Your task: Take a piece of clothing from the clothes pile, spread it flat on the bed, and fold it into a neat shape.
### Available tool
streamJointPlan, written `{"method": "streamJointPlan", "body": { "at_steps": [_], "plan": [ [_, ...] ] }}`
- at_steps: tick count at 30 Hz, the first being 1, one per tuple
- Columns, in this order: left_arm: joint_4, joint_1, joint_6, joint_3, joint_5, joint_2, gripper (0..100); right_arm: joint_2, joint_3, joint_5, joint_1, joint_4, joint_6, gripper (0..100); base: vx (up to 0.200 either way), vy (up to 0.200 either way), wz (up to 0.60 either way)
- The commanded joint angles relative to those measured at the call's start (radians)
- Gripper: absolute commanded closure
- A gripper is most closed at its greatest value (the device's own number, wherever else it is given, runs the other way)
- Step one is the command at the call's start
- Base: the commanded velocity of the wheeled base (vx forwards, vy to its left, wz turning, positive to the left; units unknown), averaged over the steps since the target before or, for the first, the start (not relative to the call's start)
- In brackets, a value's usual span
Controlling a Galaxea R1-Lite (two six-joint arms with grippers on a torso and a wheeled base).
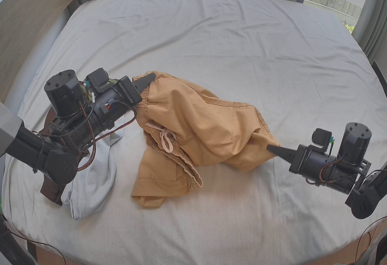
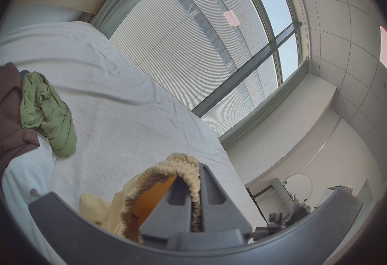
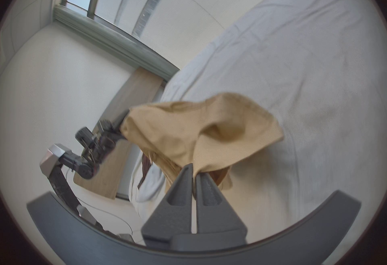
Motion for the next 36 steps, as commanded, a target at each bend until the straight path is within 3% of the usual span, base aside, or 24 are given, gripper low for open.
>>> {"method": "streamJointPlan", "body": {
  "at_steps": [1,6,9,15,16,23,31,36],
  "plan": [
    [-0.034,0.005,-0.001,0.0,-0.004,0.023,100,0.16,0.042,0.006,0.043,-0.003,-0.014,100,0.0,0.0,0.0],
    [-0.06,0.003,-0.001,0.0,-0.004,0.023,100,0.298,0.053,0.004,0.06,-0.121,-0.014,100,0.0,0.0,0.0],
    [-0.067,0.003,-0.001,-0.001,-0.004,0.021,100,0.433,0.094,0.002,0.063,-0.294,-0.021,100,0.0,0.0,0.0],
    [-0.067,0.005,-0.001,0.0,-0.004,0.021,100,0.475,0.102,0.01,0.06,-0.291,-0.049,100,0.0,0.0,0.0],
    [-0.067,0.005,-0.001,0.0,-0.004,0.023,100,0.472,0.099,0.01,0.056,-0.291,-0.049,0,0.0,0.0,0.0],
    [-0.07,0.005,-0.001,0.002,-0.004,0.023,100,0.404,0.082,0.009,0.007,-0.291,-0.037,0,0.0,0.0,0.0],
    [-0.071,0.003,0.001,0.002,-0.001,0.026,100,0.352,-0.005,0.007,-0.143,-0.289,0.055,0,0.0,0.0,0.0],
    [-0.071,0.002,0.001,0.002,-0.002,0.023,100,0.364,-0.064,0.004,-0.154,-0.288,0.107,0,0.0,0.0,0.0]
  ]
}}
